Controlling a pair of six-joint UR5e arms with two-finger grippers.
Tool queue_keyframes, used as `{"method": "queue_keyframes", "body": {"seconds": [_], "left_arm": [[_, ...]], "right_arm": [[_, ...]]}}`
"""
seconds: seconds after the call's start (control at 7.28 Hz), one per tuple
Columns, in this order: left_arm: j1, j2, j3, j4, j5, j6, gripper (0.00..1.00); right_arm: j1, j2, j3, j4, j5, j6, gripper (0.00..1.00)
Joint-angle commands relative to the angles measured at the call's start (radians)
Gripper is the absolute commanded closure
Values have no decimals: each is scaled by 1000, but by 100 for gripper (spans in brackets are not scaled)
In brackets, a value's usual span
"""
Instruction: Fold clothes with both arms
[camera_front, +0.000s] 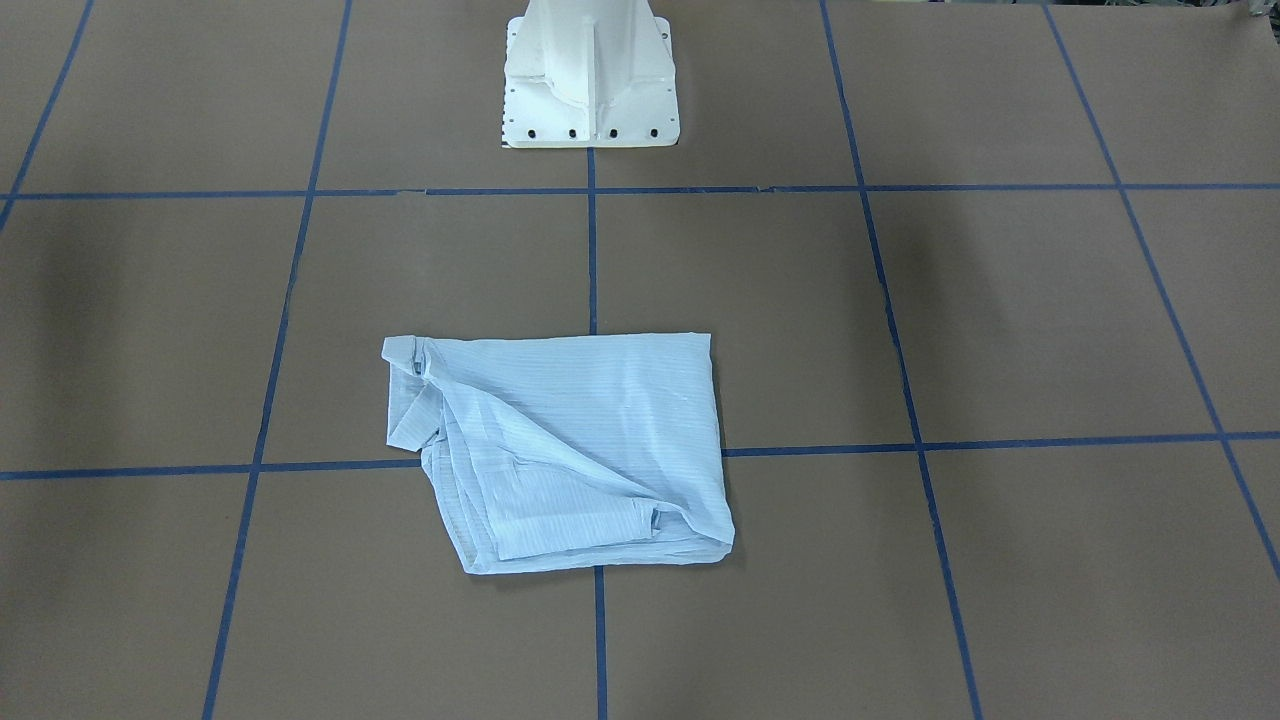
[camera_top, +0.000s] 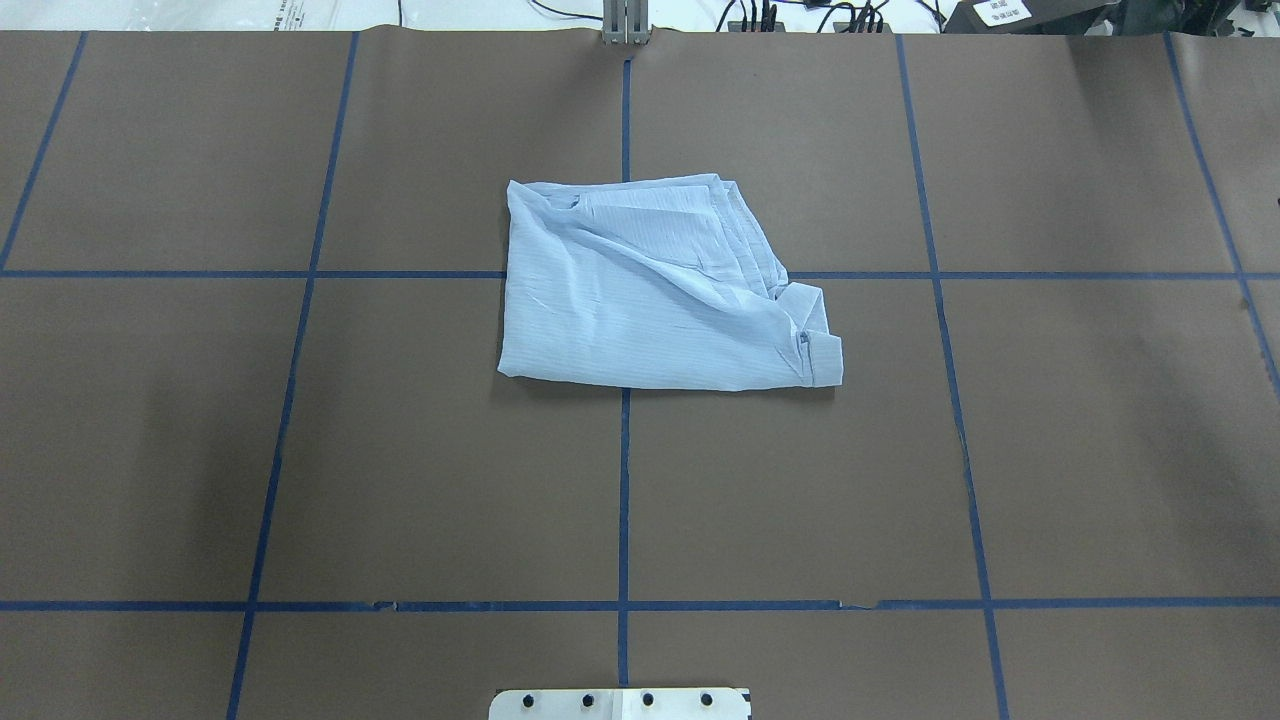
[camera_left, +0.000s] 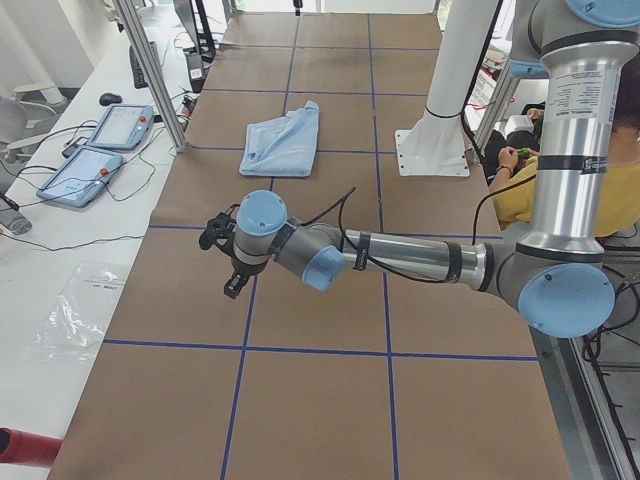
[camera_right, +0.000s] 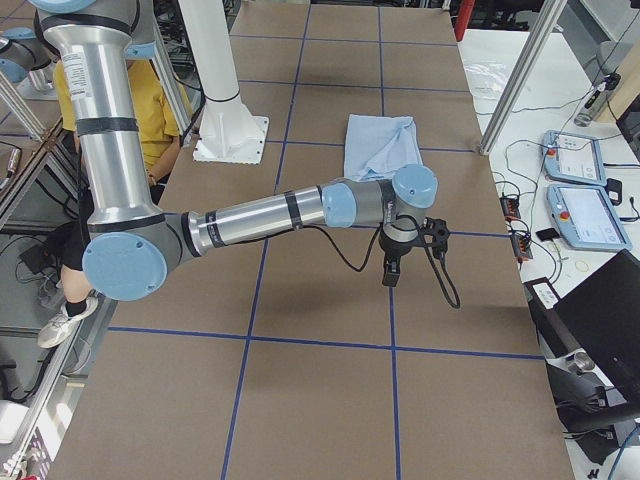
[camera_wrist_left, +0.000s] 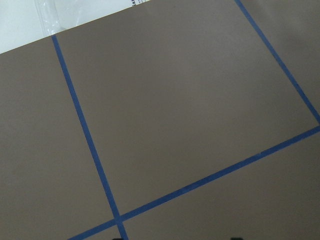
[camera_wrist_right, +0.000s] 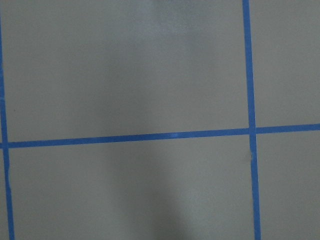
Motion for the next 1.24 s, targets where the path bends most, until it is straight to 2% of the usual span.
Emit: {"method": "queue_keyframes", "body": {"seconds": [0.0,0.27,0.82,0.96,1.1], "left_arm": [[-6,18,-12,1,1,11,1],[-6,18,-15,2,3,3,1],[-26,42,-47,50,6,1,1],[-27,66,-61,33,1,6,0],[-18,77,-90,-36,18,5,0]], "right_arm": [[3,-37,15,6,5,-15,0],[3,-37,-4,10,2,-109,0],[0,-39,-32,11,-4,-115,0],[-17,-33,-43,13,-9,-115,0],[-25,-30,-50,11,-10,-116,0]]}}
